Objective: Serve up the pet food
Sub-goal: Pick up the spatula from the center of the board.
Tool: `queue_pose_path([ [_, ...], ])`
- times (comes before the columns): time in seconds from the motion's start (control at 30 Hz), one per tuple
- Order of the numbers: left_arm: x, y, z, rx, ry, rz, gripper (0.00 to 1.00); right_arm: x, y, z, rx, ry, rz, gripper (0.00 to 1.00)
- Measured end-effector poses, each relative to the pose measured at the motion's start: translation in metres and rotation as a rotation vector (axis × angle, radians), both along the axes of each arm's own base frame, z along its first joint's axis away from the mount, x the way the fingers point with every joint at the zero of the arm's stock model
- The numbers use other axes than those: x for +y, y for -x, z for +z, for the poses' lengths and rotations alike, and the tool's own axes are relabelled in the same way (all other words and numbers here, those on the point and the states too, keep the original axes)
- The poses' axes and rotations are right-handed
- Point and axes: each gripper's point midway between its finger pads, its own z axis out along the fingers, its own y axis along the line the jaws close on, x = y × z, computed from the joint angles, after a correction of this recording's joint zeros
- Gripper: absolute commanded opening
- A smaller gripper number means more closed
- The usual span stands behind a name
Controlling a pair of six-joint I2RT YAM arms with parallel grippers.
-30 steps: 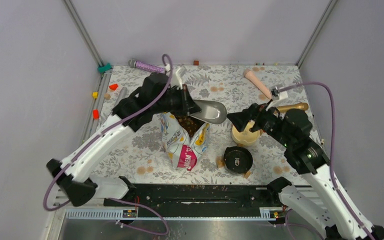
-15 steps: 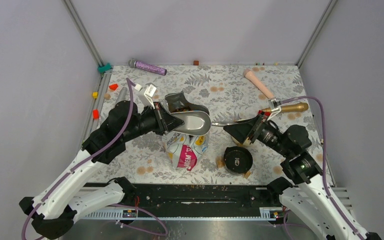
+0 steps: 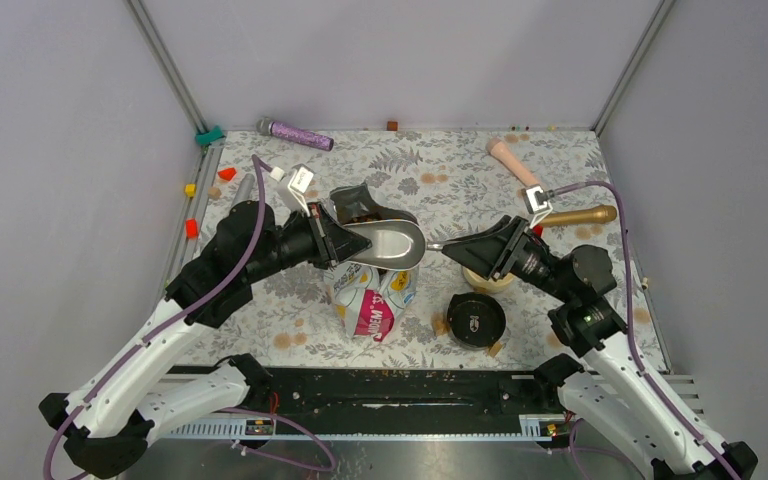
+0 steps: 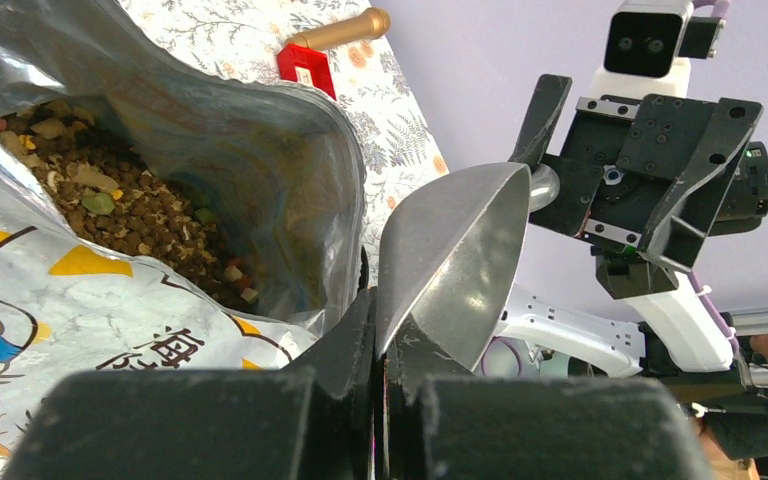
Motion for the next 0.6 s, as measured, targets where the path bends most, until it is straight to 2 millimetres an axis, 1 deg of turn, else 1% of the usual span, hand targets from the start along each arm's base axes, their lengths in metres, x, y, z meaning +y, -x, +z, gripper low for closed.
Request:
queue_pose_path([
  [0.23, -0.002, 0.003, 0.001, 0.012, 0.009, -0.018, 0.0, 0.005, 0.004, 0.005, 0.013, -0.033, 0.057, 0.74],
  [0.4, -0.004, 0.005, 0.002, 0.011, 0.018, -0.029, 0.0, 0.006, 0.007, 0.006, 0.018, -0.038, 0.072, 0.66],
  [0.5, -0.005, 0.005, 0.001, 0.015, 0.016, -0.038, 0.0, 0.006, 0.008, 0.004, 0.024, -0.029, 0.08, 0.62],
  [0.6, -0.008, 0.004, -0.003, 0.027, 0.005, -0.048, 0.0, 0.007, 0.009, -0.004, 0.042, -0.004, 0.089, 0.56],
])
